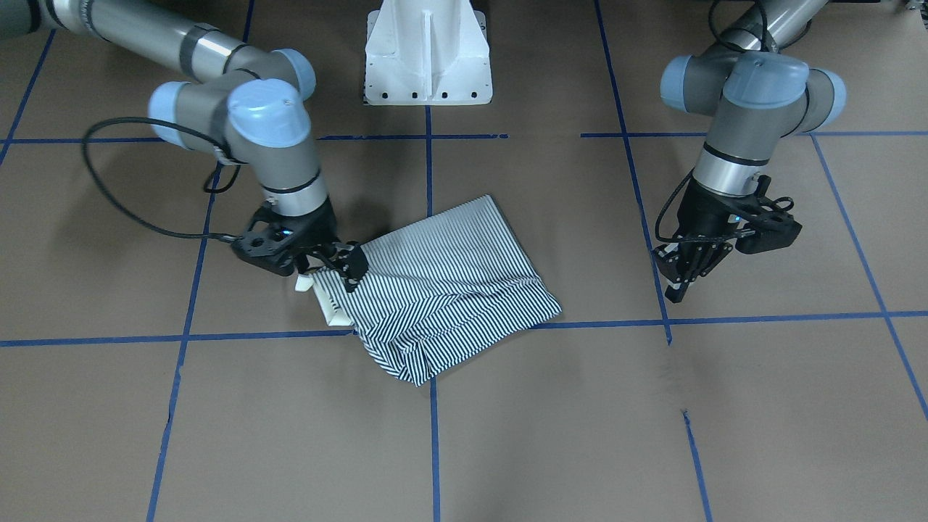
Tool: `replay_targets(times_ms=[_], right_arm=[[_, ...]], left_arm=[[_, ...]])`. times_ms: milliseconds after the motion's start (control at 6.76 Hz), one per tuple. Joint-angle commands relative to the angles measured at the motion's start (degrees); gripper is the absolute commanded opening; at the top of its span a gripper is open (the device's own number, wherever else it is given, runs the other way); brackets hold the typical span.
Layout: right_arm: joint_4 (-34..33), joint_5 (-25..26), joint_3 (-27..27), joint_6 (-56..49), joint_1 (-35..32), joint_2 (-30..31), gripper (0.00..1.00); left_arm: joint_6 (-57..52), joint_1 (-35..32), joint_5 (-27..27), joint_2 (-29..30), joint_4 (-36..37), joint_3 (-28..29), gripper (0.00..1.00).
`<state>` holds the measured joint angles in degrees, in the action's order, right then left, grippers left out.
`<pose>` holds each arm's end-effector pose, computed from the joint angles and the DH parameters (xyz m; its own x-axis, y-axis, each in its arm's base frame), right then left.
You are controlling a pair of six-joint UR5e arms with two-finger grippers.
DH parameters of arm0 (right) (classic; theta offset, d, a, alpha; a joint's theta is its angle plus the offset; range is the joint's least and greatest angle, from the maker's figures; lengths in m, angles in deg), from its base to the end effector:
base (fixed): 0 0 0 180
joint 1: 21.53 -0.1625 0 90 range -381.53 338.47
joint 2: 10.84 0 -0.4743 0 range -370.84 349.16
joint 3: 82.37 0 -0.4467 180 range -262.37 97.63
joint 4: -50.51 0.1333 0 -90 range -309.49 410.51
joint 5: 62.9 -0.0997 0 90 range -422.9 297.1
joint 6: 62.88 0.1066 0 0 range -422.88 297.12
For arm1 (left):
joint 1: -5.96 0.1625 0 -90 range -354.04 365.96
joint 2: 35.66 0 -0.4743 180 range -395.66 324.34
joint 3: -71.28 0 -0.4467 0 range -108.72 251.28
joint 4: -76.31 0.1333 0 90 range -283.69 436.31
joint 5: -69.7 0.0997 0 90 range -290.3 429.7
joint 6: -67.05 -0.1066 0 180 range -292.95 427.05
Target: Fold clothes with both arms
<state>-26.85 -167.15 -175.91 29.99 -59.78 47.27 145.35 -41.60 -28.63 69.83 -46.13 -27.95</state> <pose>-0.5290 -0.5534 0.3011 0.5013 0.4570 0.7348 -0.4819 0.8527 -0.2015 0.3686 -0.5778 0.4062 0.4898 -0.2383 -0.8387 0.5604 0.8229 0.0934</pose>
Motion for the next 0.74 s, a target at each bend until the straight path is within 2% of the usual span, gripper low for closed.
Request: replay_targets(times_ms=[0,148,296,592], right_arm=[[0.19,-4.99,-4.35,-0.85,-3.84,3.57,1.0],[0.28,-5.17,-4.55,-0.85,-3.84,4.11,1.0],[0.28,-6.48,-4.98,-2.68,-5.85,5.51,1.0],[0.19,-11.91,-8.14,-22.89,-15.48,15.75,1.0]], left_arm=[[-1.92,-1.13,-0.28,-1.34,0.01,-1.4,0.0],[-2.01,-1.22,-0.28,-1.34,0.01,-1.66,0.0],[-4.54,-2.61,-2.28,-4.03,0.01,-3.23,0.0],[-24.41,-12.76,-15.24,-12.81,-0.6,-6.93,0.0]])
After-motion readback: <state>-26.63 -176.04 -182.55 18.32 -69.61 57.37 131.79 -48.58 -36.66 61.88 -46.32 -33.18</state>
